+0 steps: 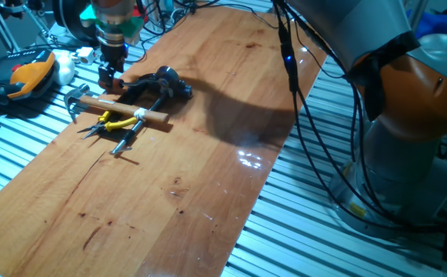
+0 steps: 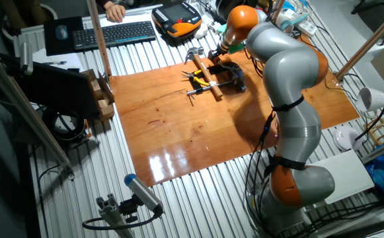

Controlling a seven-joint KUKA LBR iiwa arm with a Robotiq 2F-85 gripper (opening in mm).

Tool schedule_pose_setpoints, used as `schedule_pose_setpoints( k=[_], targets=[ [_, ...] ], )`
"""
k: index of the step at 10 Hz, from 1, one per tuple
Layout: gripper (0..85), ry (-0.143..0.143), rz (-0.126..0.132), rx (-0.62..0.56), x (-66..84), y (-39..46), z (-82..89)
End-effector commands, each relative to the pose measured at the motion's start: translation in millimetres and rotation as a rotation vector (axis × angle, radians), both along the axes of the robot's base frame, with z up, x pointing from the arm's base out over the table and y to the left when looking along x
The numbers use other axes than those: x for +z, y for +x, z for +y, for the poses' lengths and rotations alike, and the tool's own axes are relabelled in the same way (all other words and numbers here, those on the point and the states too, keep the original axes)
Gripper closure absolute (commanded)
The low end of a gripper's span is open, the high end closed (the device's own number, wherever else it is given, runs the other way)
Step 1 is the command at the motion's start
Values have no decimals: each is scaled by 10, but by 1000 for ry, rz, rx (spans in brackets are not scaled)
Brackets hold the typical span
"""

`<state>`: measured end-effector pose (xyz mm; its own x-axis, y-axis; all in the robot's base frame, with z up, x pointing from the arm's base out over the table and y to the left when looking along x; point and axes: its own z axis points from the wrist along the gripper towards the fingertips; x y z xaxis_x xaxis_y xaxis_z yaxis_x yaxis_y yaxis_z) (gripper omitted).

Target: Pull up the lever

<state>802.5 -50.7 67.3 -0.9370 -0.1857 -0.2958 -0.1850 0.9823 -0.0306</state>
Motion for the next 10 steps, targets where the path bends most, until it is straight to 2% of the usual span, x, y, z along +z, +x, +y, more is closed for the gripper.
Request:
schedule_pose_setpoints(
  k=[1, 3, 4, 9, 10],
  targets=[
    [170, -2, 4, -1, -9, 5, -2],
    [170, -6, 9, 4, -42, 7, -16],
    [340, -8, 9, 4, -61, 11, -21],
    [340, -14, 15, -1, -118, 24, -27],
    [340, -18, 28, -20, -119, 23, -30]
  ],
)
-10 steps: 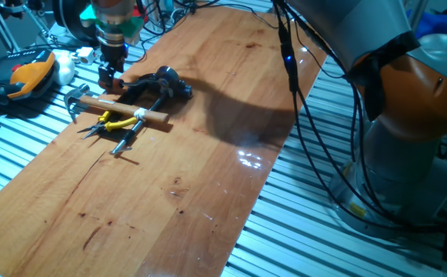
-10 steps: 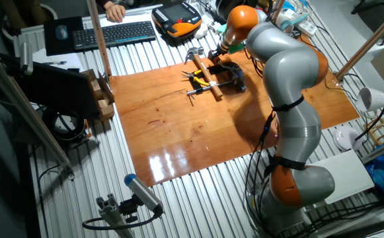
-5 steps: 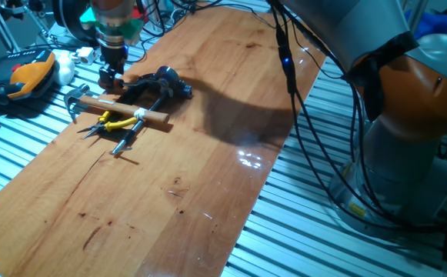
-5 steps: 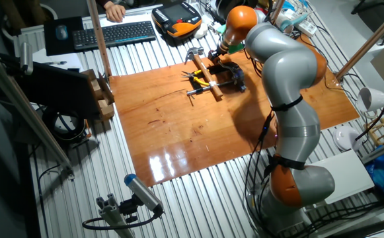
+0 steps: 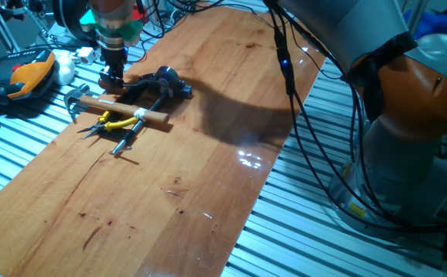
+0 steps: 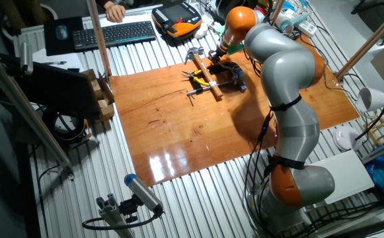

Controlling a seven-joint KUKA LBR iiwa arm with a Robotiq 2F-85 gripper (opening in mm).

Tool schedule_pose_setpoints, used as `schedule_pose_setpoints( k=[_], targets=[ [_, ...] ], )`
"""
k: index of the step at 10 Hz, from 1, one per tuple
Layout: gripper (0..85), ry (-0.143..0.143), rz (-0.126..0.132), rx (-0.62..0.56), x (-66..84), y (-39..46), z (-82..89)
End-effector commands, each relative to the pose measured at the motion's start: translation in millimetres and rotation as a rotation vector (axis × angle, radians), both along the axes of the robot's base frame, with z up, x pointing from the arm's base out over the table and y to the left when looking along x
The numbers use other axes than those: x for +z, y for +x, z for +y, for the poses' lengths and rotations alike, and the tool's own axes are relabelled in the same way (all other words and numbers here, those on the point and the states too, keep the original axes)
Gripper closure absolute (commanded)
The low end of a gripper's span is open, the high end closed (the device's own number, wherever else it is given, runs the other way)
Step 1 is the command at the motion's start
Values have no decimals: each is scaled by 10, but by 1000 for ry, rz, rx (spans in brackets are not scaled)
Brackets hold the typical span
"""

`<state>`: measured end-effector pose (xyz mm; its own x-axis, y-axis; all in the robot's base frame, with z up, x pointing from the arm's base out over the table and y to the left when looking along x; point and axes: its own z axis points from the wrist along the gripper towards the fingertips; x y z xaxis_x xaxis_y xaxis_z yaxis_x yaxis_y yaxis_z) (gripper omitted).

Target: Pull up the lever

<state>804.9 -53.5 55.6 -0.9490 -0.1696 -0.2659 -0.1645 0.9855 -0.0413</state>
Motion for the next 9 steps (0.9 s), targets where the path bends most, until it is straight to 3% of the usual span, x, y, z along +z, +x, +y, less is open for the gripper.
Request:
schedule_pose_setpoints(
  k=[1, 7, 8, 9],
  targets=[
    [340, 4, 7, -12, -2, -2, -2],
    [340, -3, 17, -17, -12, -3, 4],
    [510, -3, 20, -14, -14, 0, 2],
    [510, -3, 25, -14, -17, -2, 2]
  ],
)
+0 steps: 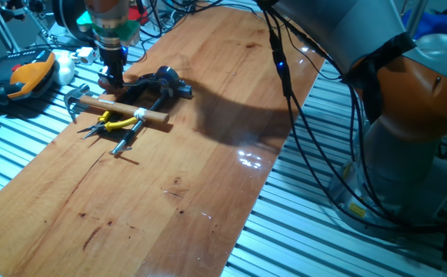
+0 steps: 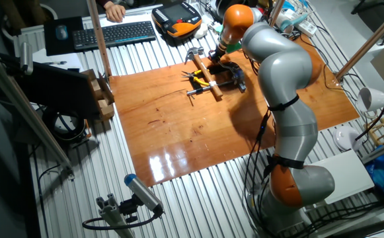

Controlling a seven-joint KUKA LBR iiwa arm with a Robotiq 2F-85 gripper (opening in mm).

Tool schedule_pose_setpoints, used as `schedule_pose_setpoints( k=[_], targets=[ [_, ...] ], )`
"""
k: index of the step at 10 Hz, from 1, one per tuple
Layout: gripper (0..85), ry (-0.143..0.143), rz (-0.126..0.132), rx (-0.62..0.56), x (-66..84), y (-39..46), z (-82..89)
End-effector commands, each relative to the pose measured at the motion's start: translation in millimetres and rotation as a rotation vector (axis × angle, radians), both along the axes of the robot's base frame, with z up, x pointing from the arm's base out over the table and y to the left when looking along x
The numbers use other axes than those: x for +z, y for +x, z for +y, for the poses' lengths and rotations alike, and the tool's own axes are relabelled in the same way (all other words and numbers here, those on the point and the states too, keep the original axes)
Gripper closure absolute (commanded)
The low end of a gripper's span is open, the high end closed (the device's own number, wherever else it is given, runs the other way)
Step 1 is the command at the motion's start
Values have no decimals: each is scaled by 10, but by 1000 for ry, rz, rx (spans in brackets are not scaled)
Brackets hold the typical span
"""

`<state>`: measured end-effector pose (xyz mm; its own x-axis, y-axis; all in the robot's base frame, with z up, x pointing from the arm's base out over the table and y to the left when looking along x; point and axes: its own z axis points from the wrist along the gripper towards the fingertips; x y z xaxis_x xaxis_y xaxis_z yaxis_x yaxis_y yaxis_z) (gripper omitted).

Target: Pull up the lever

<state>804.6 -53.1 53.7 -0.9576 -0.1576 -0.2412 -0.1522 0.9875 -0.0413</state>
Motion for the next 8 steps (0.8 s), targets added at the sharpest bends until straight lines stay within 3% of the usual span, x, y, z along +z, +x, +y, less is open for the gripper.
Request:
schedule_pose_setpoints(
  k=[1, 3, 5, 8],
  targets=[
    [510, -1, 1, 0, 2, 1, -4],
    [510, -5, 4, 2, 8, -1, -5],
    [850, -5, 21, 10, 56, -5, -5],
    [850, -11, 26, 8, 115, -23, -1]
  ],
)
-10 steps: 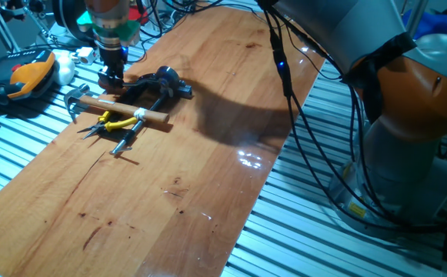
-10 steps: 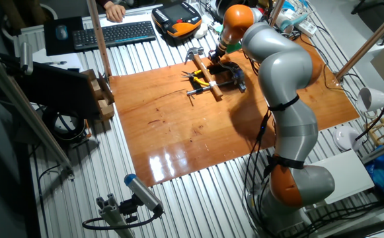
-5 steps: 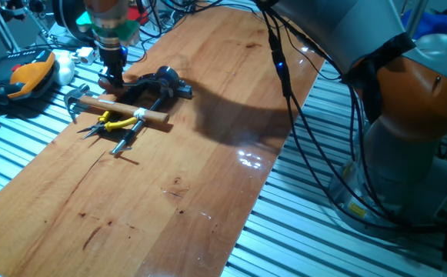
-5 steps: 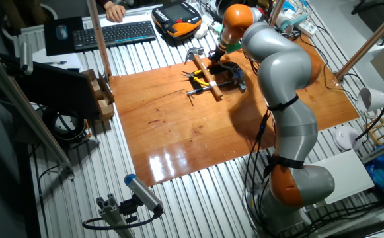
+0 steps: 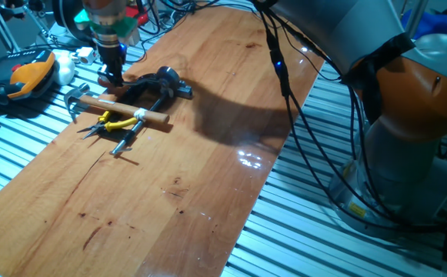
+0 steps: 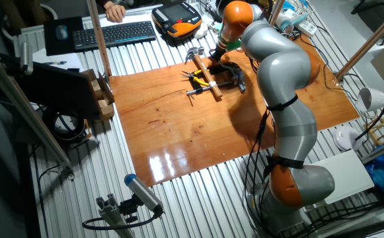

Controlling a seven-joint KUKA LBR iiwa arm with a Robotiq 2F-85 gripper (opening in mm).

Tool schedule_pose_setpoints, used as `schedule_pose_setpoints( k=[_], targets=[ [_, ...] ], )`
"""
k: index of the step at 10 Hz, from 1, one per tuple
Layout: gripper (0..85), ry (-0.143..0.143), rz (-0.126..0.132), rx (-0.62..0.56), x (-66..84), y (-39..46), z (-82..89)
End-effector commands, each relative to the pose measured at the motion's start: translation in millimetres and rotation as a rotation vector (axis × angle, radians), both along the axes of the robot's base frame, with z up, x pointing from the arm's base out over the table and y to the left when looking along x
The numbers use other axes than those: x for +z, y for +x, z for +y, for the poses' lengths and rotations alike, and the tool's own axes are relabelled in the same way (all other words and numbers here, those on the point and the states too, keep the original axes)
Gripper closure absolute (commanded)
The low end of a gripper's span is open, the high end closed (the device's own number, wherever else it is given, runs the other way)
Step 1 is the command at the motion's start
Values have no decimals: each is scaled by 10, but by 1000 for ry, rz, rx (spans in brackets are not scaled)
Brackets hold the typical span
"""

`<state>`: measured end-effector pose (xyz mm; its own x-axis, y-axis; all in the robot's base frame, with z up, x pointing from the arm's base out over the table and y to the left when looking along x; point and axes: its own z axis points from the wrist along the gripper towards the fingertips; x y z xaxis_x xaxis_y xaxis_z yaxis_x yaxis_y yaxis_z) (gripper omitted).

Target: Pull up the lever

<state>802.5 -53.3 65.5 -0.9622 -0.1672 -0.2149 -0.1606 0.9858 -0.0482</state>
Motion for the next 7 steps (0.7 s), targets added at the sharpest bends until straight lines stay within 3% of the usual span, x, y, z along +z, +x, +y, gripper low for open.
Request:
schedule_pose_setpoints(
  k=[1, 7],
  targets=[
    [850, -5, 2, -2, 19, -6, 6],
    [850, -7, 37, -4, 192, -50, 29]
  ],
)
